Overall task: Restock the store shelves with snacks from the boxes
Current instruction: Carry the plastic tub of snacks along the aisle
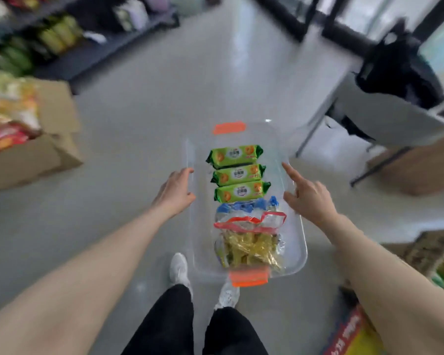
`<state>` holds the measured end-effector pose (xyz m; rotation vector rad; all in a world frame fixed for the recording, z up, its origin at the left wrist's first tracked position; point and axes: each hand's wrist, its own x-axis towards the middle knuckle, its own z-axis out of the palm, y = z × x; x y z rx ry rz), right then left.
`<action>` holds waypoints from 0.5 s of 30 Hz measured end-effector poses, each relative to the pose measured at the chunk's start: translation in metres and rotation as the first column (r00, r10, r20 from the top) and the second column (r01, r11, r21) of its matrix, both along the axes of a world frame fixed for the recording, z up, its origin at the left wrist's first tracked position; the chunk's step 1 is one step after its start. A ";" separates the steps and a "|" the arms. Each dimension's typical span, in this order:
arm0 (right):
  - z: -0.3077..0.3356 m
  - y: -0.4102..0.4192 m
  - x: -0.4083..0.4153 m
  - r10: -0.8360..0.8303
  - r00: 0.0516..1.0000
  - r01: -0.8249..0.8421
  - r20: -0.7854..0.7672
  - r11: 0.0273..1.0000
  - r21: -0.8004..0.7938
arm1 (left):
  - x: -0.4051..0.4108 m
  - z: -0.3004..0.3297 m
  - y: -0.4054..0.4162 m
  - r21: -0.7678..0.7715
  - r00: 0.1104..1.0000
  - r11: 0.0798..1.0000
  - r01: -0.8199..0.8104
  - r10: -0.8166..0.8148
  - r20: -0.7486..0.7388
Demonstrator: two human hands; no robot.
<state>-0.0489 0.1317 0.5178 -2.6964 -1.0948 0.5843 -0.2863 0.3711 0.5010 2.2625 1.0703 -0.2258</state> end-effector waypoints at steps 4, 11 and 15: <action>0.025 0.121 -0.086 0.295 0.955 -0.295 -0.018 0.955 -0.017 | -0.143 0.028 0.047 0.004 0.962 0.963 -0.270 0.270 0.041; 0.043 0.322 -0.320 0.664 0.746 -0.663 -0.039 0.747 0.042 | -0.418 0.055 0.109 0.041 0.767 0.766 -0.642 0.640 0.054; 0.051 0.410 -0.469 0.782 0.623 -0.782 -0.017 0.623 0.008 | -0.563 0.070 0.138 0.091 0.634 0.628 -0.773 0.770 0.071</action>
